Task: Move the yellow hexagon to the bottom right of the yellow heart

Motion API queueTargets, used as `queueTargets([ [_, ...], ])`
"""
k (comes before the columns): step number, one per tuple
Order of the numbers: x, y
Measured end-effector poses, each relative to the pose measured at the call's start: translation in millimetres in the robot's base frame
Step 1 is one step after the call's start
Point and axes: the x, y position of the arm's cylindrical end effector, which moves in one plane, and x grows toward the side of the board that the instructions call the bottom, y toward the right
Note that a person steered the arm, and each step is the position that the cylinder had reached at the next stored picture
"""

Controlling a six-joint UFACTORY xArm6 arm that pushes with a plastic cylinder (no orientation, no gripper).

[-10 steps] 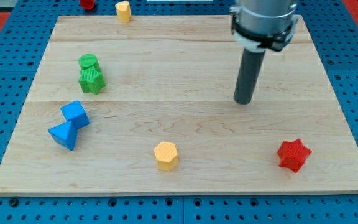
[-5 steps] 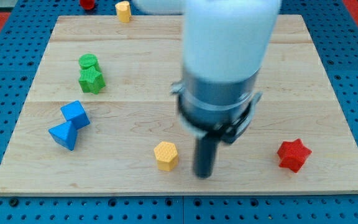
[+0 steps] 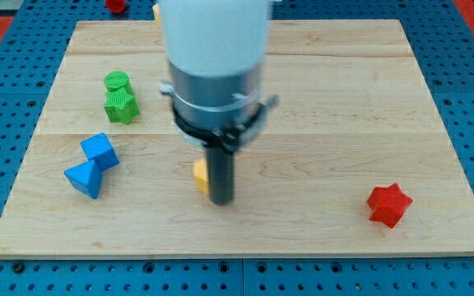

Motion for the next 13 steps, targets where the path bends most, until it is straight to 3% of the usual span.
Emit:
queueTargets([
  [2,-113.3,-50.3],
  [3,-90.5,-43.1],
  [5,-147.9,-96.7],
  [6,-160.9,-95.0],
  [7,-208.5,-97.8],
  [8,-223.5,-97.8],
  [9,-208.1,-105.2],
  [10,-231.6,-149.6],
  [13,-246.4,-123.7],
])
